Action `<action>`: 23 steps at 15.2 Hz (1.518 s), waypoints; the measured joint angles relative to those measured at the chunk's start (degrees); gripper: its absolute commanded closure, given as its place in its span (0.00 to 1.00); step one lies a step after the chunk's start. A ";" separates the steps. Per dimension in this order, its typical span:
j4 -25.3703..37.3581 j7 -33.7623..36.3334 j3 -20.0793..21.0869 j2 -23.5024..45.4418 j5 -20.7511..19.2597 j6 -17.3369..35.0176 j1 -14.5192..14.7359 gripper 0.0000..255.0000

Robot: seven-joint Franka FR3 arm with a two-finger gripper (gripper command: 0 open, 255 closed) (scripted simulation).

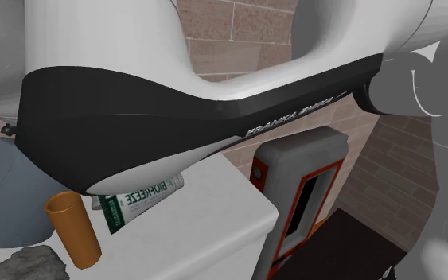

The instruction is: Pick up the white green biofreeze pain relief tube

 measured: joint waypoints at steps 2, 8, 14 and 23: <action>0.02 -0.05 -0.03 0.07 0.02 -0.05 0.02 1.00; 2.34 -0.33 0.19 1.56 1.39 -0.99 0.68 0.00; 7.75 0.26 1.03 6.66 6.58 -2.34 1.52 0.00; 4.35 2.22 1.05 6.89 6.47 0.16 0.21 1.00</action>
